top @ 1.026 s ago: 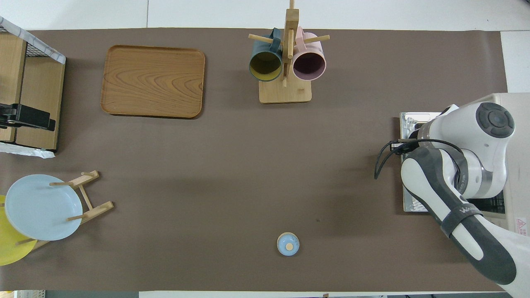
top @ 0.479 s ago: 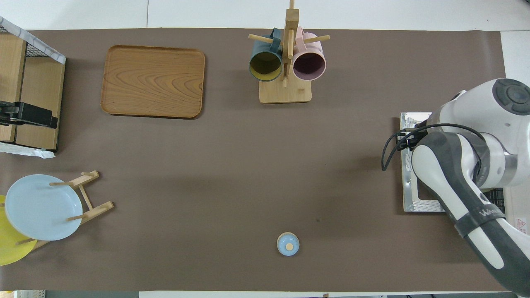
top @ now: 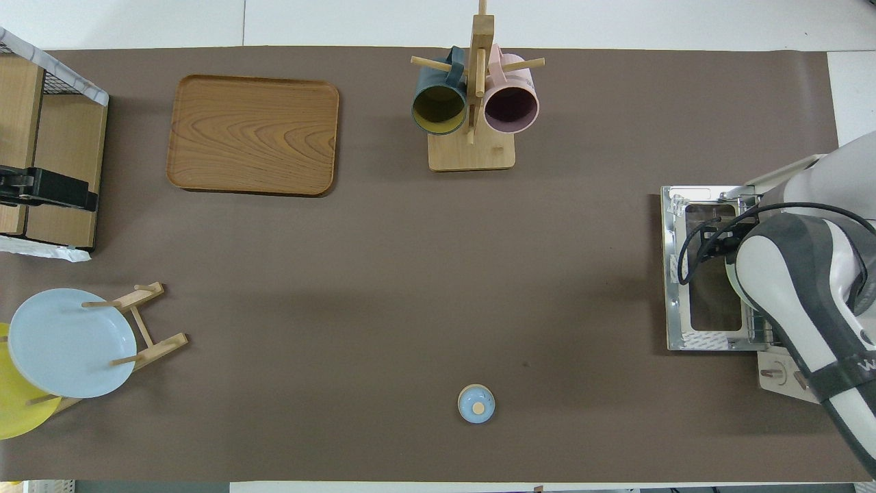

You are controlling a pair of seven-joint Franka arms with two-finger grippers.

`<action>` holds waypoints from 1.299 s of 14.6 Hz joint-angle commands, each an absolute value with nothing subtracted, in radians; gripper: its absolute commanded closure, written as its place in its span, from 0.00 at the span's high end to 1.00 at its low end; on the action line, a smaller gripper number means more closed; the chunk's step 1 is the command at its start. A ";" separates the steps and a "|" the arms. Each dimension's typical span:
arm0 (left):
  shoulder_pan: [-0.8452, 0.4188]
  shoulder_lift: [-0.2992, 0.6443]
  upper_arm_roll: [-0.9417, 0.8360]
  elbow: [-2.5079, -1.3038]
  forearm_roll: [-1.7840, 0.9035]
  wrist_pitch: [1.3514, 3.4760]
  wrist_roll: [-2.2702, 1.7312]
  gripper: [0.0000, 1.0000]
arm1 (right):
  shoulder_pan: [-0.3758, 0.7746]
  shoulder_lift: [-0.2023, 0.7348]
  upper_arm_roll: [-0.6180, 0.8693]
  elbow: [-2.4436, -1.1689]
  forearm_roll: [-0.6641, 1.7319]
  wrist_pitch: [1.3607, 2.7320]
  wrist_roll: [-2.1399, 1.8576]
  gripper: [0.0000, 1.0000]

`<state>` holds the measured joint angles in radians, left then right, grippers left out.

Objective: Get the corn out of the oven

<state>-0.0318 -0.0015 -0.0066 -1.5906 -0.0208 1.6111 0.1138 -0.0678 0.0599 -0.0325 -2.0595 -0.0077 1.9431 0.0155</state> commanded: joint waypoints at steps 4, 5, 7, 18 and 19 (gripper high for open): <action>-0.037 -0.023 -0.008 -1.617 -0.002 1.625 0.103 1.00 | -0.118 0.014 -0.026 -2.186 -0.021 2.091 -0.084 0.45; -0.037 -0.023 -0.009 -1.617 -0.002 1.624 0.103 1.00 | -0.120 0.014 -0.026 -2.189 -0.021 2.092 -0.089 0.42; -0.037 -0.023 -0.011 -1.617 -0.002 1.621 0.104 1.00 | -0.120 0.014 -0.026 -2.189 -0.021 2.089 -0.092 0.25; -0.052 -0.029 -0.012 -1.628 -0.002 1.621 0.103 1.00 | 0.193 0.104 -0.020 -1.872 -0.106 1.849 0.105 0.00; -0.051 -0.029 -0.011 -1.628 -0.003 1.623 0.103 1.00 | 0.253 0.121 -0.020 -1.832 -0.113 1.829 0.165 0.00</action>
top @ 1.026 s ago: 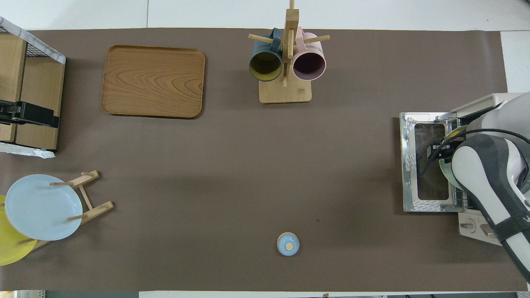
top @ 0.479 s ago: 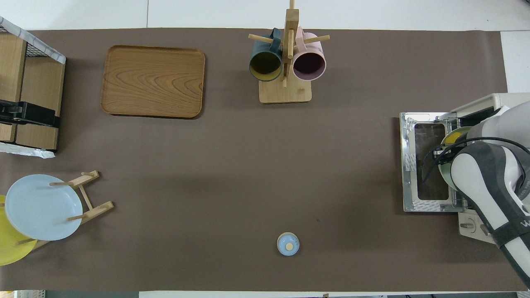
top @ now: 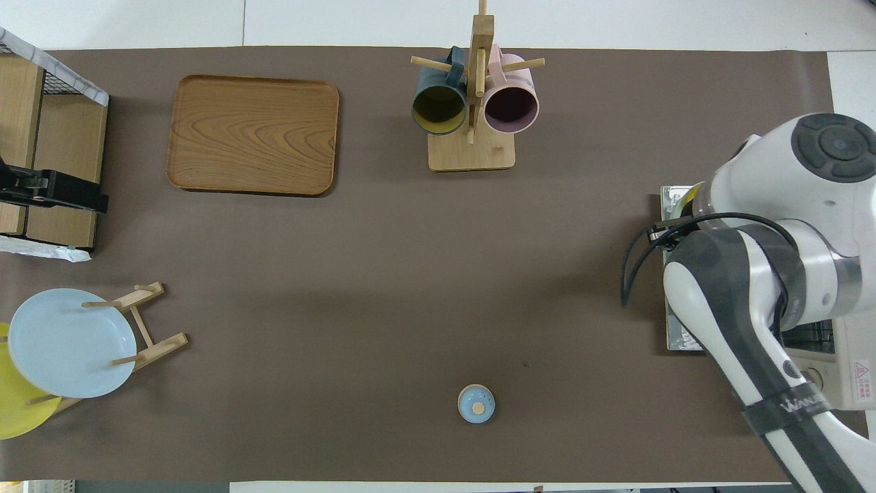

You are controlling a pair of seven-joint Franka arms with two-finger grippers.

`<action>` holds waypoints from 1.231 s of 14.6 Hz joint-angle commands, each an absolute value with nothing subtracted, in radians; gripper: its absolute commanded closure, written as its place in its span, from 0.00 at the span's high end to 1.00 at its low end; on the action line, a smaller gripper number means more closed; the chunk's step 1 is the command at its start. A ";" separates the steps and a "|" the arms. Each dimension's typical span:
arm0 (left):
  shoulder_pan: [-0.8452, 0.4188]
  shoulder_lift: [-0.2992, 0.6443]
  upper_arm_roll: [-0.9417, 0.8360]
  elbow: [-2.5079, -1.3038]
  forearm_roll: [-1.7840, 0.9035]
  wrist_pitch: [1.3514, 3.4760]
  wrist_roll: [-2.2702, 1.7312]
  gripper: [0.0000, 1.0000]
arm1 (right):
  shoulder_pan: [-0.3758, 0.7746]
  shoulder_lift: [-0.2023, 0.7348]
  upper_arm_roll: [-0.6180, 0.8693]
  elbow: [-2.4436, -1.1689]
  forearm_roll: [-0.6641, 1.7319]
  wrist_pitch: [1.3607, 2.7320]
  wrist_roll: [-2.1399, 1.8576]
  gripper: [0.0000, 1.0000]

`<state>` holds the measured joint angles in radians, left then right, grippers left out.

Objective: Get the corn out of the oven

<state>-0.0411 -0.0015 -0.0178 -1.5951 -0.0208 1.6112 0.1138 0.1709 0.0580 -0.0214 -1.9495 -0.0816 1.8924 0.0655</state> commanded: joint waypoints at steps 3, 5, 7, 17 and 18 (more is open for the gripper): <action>-0.051 -0.031 -0.011 -1.631 -0.002 1.620 0.103 1.00 | 0.436 0.196 -0.017 -1.740 -0.101 1.822 0.439 0.00; -0.049 -0.032 -0.011 -1.635 -0.002 1.615 0.106 1.00 | 0.544 0.308 -0.017 -1.642 -0.098 1.821 0.619 0.00; -0.049 -0.037 -0.011 -1.638 -0.002 1.611 0.107 1.00 | 0.638 0.464 -0.015 -1.525 -0.098 1.842 0.798 0.00; -0.049 -0.067 -0.011 -1.700 -0.003 1.626 0.101 1.00 | 0.676 0.511 -0.002 -1.543 0.040 2.048 0.919 0.32; -0.051 -0.072 -0.012 -1.709 -0.003 1.628 0.101 1.00 | 0.669 0.509 -0.002 -1.528 0.040 2.048 0.917 0.38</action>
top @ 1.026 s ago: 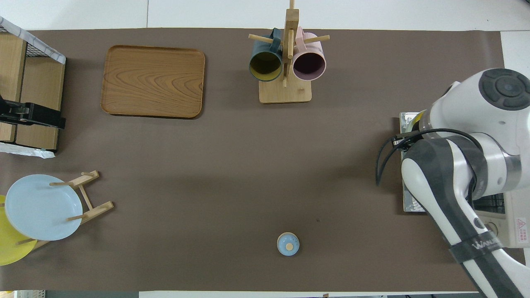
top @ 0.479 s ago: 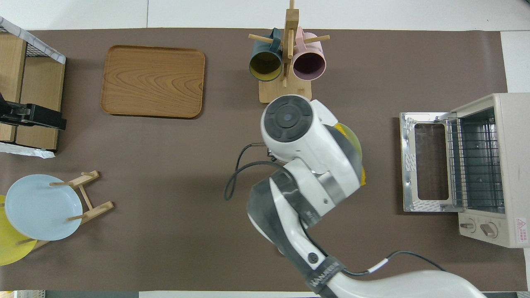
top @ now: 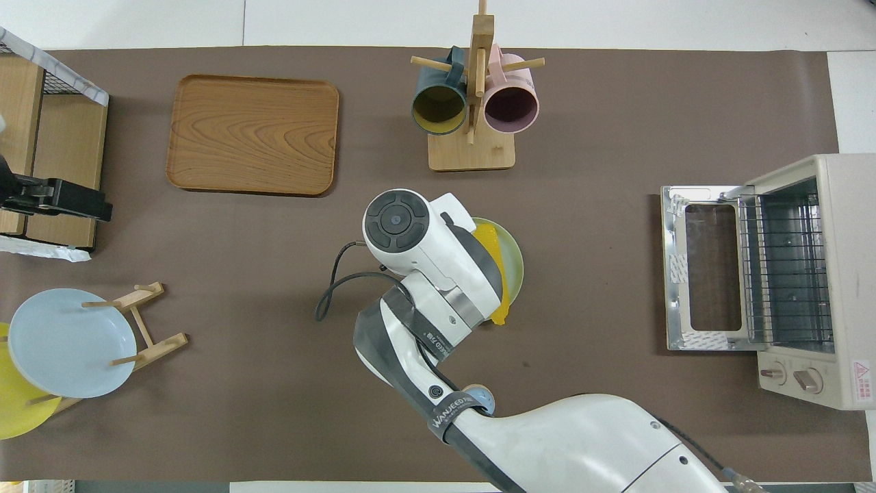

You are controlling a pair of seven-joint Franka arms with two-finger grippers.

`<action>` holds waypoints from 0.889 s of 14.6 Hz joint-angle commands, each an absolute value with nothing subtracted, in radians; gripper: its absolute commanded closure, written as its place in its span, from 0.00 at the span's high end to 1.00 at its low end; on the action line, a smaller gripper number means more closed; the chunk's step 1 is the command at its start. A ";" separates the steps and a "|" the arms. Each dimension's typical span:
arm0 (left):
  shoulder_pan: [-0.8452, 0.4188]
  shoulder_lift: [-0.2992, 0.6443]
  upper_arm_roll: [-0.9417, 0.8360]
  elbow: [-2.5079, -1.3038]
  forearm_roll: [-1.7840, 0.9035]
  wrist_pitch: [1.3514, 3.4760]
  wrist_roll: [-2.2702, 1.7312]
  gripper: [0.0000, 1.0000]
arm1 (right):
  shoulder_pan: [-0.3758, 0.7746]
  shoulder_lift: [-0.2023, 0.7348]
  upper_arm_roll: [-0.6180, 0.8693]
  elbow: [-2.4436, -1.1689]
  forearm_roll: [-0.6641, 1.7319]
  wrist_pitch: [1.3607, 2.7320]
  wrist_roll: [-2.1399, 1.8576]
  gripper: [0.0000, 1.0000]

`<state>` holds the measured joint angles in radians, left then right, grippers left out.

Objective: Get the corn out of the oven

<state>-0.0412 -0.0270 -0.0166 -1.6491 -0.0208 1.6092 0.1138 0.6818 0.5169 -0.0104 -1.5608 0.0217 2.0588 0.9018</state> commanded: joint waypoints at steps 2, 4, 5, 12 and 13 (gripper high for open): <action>-0.051 -0.075 -0.012 -1.717 -0.003 1.629 0.106 1.00 | 0.654 0.494 -0.006 -1.497 0.031 2.016 0.898 0.38; -0.052 -0.080 -0.014 -1.727 -0.006 1.640 0.106 1.00 | 0.580 0.441 -0.012 -1.506 0.022 1.904 0.745 0.18; -0.063 -0.089 -0.017 -1.750 -0.008 1.652 0.104 1.00 | 0.554 0.410 -0.015 -1.523 0.006 1.857 0.686 0.01; -0.345 -0.112 -0.017 -1.900 -0.012 1.800 -0.153 1.00 | 0.264 0.198 -0.014 -1.931 -0.043 1.951 0.365 0.00; -0.389 -0.112 -0.018 -1.916 -0.020 1.831 -0.202 1.00 | 0.240 0.183 -0.014 -1.991 -0.043 2.000 0.339 0.00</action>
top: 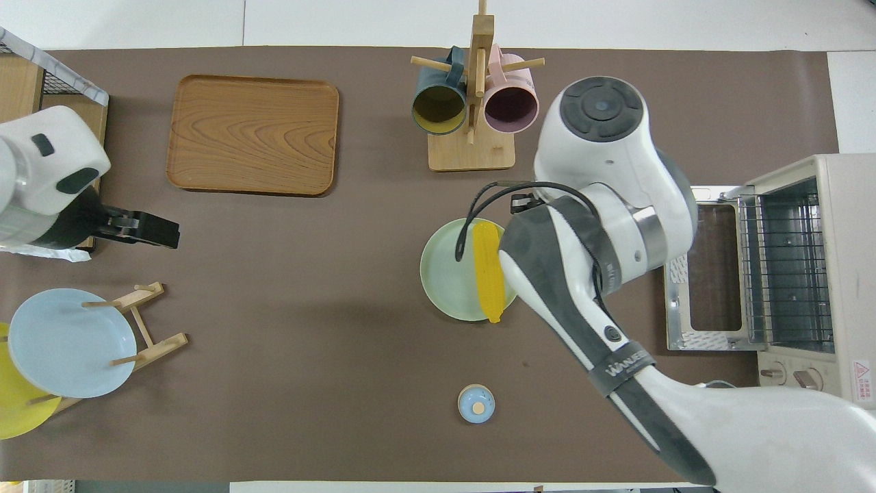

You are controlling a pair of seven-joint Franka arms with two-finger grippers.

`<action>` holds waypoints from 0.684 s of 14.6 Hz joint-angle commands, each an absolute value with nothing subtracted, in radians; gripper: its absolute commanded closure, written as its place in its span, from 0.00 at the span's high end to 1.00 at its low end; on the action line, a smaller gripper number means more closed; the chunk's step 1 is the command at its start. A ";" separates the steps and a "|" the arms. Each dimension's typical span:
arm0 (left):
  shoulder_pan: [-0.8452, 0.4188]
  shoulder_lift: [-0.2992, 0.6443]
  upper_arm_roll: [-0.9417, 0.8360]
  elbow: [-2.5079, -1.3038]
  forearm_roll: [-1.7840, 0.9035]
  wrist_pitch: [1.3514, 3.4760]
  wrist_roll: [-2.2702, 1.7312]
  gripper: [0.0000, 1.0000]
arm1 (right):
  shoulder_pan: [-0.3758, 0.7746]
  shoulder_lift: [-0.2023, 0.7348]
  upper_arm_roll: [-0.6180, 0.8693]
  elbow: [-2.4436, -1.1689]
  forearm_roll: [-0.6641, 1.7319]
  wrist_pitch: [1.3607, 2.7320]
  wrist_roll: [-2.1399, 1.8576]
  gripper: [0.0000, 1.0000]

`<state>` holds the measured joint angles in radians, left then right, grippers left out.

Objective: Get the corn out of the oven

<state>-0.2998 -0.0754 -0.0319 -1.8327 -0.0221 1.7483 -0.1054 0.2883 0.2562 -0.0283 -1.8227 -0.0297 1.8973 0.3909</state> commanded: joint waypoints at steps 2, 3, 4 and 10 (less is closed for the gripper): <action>-0.477 -0.092 -0.018 -1.930 -0.058 1.885 -0.291 1.00 | 0.201 0.154 -0.015 -2.113 -0.043 2.130 0.289 0.00; -0.523 -0.069 -0.018 -1.939 -0.073 1.929 -0.340 1.00 | 0.175 0.150 -0.015 -2.146 -0.048 2.175 0.246 0.00; -0.566 -0.048 -0.017 -1.940 -0.081 1.965 -0.394 1.00 | 0.148 0.156 -0.015 -2.161 -0.058 2.204 0.200 0.00; -0.741 0.245 -0.017 -1.800 -0.087 2.204 -0.652 1.00 | 0.074 0.176 -0.015 -2.183 -0.089 2.249 0.124 0.00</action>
